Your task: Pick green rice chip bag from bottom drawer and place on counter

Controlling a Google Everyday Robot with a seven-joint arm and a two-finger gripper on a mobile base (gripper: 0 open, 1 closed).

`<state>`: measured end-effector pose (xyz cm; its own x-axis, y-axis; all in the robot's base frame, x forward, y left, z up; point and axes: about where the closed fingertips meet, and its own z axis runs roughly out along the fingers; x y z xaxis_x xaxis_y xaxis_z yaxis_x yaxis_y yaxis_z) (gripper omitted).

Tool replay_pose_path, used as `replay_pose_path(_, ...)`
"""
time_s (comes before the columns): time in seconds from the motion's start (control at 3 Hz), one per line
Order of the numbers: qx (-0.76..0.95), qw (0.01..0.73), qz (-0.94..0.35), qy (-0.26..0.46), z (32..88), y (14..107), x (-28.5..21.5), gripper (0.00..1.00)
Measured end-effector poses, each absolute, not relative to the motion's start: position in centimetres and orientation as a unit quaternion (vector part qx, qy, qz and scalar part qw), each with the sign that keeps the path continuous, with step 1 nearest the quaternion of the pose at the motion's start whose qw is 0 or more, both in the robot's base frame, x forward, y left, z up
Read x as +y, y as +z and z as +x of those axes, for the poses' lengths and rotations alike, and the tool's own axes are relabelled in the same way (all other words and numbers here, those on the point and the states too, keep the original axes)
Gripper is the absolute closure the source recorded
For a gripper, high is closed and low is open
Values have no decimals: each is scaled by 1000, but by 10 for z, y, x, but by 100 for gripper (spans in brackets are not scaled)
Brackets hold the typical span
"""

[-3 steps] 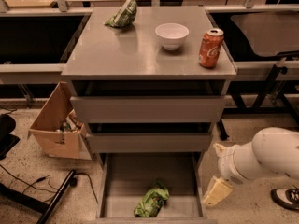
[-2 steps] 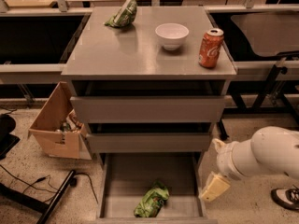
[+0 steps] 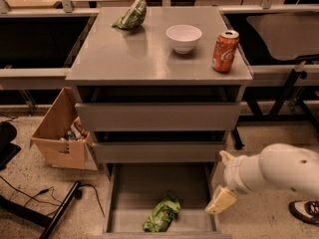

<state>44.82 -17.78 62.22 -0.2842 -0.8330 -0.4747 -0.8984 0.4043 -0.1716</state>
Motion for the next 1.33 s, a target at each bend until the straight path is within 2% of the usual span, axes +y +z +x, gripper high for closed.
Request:
replay_pose_path(0.33, 780, 288, -550, 77, 470, 551, -163, 0)
replay_pose_path(0.67, 772, 324, -542, 70, 522, 475, -159, 0)
replay_pose_path(1.0, 772, 331, -537, 74, 554, 437, -160, 0)
replay_pose_path(1.33, 789, 305, -524, 102, 561, 410, -144, 0)
